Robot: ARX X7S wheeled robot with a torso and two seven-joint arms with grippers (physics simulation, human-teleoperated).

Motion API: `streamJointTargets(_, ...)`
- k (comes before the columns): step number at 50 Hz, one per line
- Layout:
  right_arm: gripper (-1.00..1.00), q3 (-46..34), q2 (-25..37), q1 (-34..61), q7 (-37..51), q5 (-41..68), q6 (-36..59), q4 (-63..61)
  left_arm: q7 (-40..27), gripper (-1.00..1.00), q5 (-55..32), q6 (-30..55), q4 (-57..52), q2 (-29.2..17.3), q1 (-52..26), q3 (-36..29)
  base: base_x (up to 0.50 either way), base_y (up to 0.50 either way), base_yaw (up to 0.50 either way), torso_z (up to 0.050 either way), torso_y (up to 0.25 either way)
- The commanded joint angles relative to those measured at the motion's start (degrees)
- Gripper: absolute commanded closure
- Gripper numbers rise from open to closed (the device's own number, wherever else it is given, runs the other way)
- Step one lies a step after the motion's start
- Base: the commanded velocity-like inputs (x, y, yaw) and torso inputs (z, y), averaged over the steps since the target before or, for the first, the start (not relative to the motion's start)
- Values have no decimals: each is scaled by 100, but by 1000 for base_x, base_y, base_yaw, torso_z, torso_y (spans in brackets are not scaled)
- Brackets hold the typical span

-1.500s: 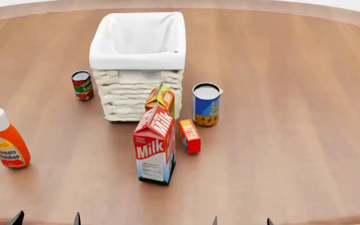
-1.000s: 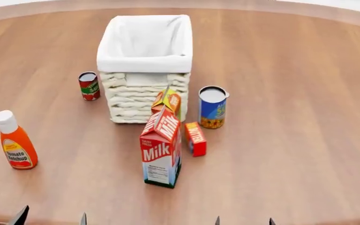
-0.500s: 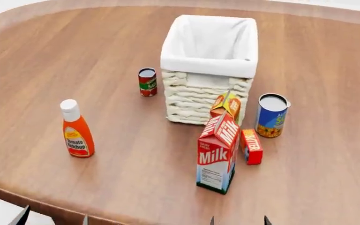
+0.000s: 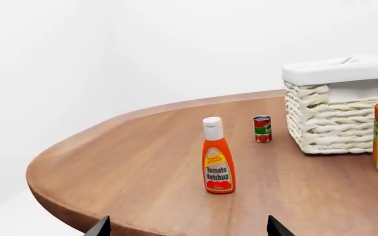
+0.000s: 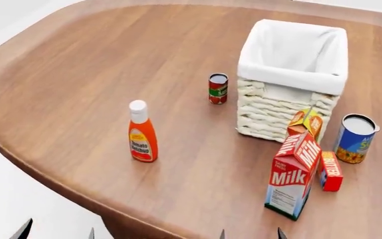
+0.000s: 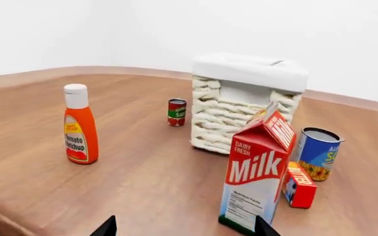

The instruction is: Pick up the butter and put it in the basket.

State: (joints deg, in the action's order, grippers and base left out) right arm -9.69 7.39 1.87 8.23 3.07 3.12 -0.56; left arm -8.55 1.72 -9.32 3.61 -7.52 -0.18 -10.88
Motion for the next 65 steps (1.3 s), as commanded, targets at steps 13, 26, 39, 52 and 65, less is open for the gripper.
streamJointTargets(13,-100,-21,30,-61,106,-178,-141,-192,45,-100,-197,235,-36,54,-16,56,93,-253,77,0,0)
streamJointTargets(26,-100,-105,81,-39,74,-62,-209,-168,-6,-100,-264,263,-95,-12,-13,-4,170,-470,0,0,0)
streamJointTargets(39,-100,-193,127,5,111,-46,-205,-154,-55,-100,-323,267,-122,-63,-26,-59,170,-470,0,0,0)
streamJointTargets(52,-100,-186,110,43,375,-118,68,-156,-114,-100,-381,290,-131,-107,-58,-94,157,-434,0,0,0)
streamJointTargets(65,-100,-277,178,26,332,-51,-88,-212,-305,-100,-883,1147,-545,-316,-678,460,230,44,0,0,0)
